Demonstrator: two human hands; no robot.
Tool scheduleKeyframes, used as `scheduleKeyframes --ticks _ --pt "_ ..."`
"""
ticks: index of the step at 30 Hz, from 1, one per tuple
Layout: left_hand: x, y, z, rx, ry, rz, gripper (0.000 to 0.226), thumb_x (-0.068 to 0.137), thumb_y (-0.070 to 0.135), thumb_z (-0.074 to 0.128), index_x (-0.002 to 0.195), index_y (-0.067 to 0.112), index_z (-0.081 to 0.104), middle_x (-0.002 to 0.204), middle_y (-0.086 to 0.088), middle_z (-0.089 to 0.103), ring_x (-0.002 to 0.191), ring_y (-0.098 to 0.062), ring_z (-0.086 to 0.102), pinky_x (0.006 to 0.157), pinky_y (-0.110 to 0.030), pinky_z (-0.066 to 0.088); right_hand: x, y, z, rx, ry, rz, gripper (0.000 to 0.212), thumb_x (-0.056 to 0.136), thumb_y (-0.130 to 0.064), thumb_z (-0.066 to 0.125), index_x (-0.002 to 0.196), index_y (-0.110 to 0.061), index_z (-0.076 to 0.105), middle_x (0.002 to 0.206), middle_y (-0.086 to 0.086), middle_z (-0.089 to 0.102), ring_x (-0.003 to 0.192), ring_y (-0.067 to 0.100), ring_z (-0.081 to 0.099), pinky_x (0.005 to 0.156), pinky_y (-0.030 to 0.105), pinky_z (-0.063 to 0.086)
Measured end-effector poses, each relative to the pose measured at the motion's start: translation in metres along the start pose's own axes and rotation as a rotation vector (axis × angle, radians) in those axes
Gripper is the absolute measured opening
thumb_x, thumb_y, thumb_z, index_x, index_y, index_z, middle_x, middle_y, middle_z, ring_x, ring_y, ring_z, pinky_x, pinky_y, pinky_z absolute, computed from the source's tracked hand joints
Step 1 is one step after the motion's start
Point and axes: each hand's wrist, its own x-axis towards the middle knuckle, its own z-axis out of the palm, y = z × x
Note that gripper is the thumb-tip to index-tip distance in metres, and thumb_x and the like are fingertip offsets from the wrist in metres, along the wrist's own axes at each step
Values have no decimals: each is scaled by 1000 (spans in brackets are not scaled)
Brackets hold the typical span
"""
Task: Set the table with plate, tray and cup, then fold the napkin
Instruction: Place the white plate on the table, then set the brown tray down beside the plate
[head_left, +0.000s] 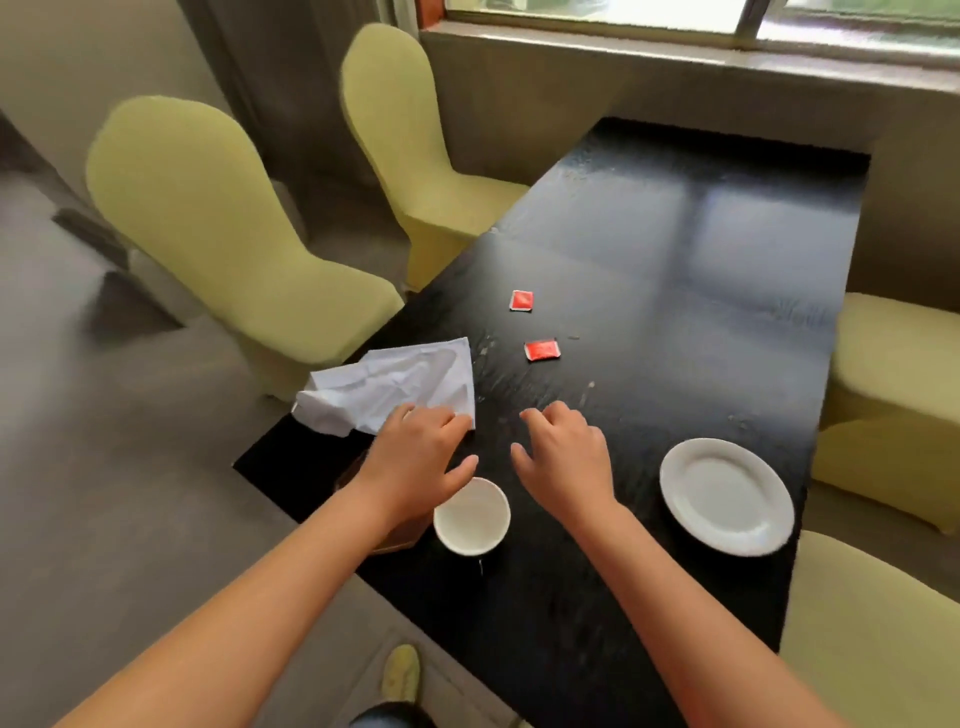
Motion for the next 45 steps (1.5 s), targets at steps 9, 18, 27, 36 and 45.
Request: scheduleKeyframes --ticks 9,18,27,36,45 --pt "-69 -112 30 37 -78 -189 50 89 44 43 132 18 48 121 -1 59 111 -20 55 108 -38 29 25 -91 53 -58 -150 -83 38 89 -35 49 121 -15 45 120 7 50 108 27 49 79 37 41" --pt "-52 -195 81 14 -259 -86 49 90 43 40 133 18 42 117 0 57 104 -19 56 106 -38 31 49 -143 125 -47 -365 192 50 86 -23 52 132 -14 36 133 10 39 115 30 41 78 40 45" --pt "-22 -213 139 60 -484 21 78 86 50 46 146 11 17 130 -6 49 114 -24 51 97 -42 39 40 -148 190 259 -552 670 77 87 -25 56 148 -21 9 157 17 -4 143 34 4 112 44 24" --pt "-36 -213 179 -4 -619 -154 102 71 64 61 146 15 13 150 -9 20 136 -27 24 102 -43 37 27 -150 214 268 -601 803 77 87 -26 57 147 -33 10 157 8 -14 144 29 -12 111 54 24" --pt "-54 -215 185 -344 -605 -454 90 74 34 73 145 32 16 150 -10 9 136 -31 13 105 -48 33 20 -169 222 338 -517 886 72 87 -17 51 146 -37 14 158 7 -10 145 29 -9 112 54 19"
